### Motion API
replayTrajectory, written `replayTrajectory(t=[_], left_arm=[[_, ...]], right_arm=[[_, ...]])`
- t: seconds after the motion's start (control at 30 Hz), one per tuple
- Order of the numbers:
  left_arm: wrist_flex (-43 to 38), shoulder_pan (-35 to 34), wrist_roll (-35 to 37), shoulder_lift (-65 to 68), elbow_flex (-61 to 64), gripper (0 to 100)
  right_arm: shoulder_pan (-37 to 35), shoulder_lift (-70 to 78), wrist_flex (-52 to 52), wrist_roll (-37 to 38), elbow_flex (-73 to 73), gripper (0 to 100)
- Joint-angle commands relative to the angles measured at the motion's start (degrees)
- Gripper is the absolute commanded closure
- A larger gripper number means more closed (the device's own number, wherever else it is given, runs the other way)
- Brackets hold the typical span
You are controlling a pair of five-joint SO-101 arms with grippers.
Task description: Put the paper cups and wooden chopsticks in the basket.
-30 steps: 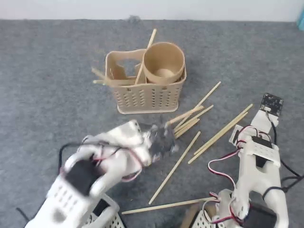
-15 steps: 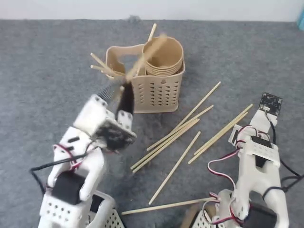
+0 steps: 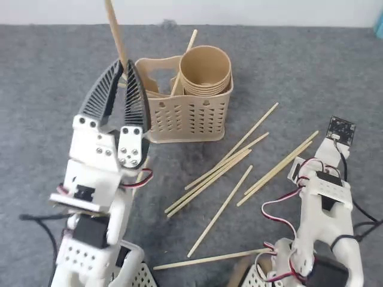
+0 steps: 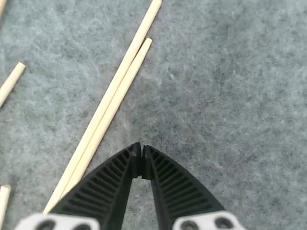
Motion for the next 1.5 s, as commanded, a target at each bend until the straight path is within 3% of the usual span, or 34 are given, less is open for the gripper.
replayTrajectory(t=[0.0, 0.1, 0.37, 0.47, 0.67, 0.73, 0.97, 1.1, 1.23, 1.4, 1.47], left_arm=[[-7.9, 0.8, 1.1, 9.0, -0.4, 99], [-12.0, 0.7, 1.3, 17.8, -2.5, 99], [-12.0, 0.7, 1.4, 33.2, -8.7, 99], [-7.5, 0.7, 1.2, 34.5, -8.6, 98], [2.7, 0.7, 1.5, 33.1, -9.7, 76], [4.9, 0.6, 1.5, 33.1, -10.8, 74], [5.4, -1.2, 1.5, 33.1, -14.5, 83], [6.3, -3.0, 1.4, 31.9, -13.1, 96], [20.2, -3.8, 1.5, 25.0, -9.5, 99], [54.7, -3.2, 1.5, 12.5, -9.0, 99], [62.5, -3.2, 1.5, 9.8, -9.0, 99]], right_arm=[[-0.6, 0.0, -0.7, 0.9, -3.0, 99.0], [-0.6, 0.0, -0.9, 0.9, -3.0, 99.0], [-0.6, 0.0, -1.0, 0.9, -3.1, 99.0], [-0.6, 0.0, -1.0, 0.9, -3.2, 99.0], [-0.6, 0.0, -1.0, 0.9, -3.3, 99.0], [-0.6, 0.0, -1.0, 0.9, -3.3, 99.0], [-0.6, 0.0, -1.0, 0.9, -3.3, 99.0], [-0.6, 0.0, -1.0, 0.9, -3.3, 99.0], [-0.6, 0.0, -1.0, 0.9, -3.3, 99.0], [-0.6, 0.0, -1.0, 0.9, -3.3, 99.0], [-0.6, 0.0, -1.0, 0.9, -3.3, 99.0]])
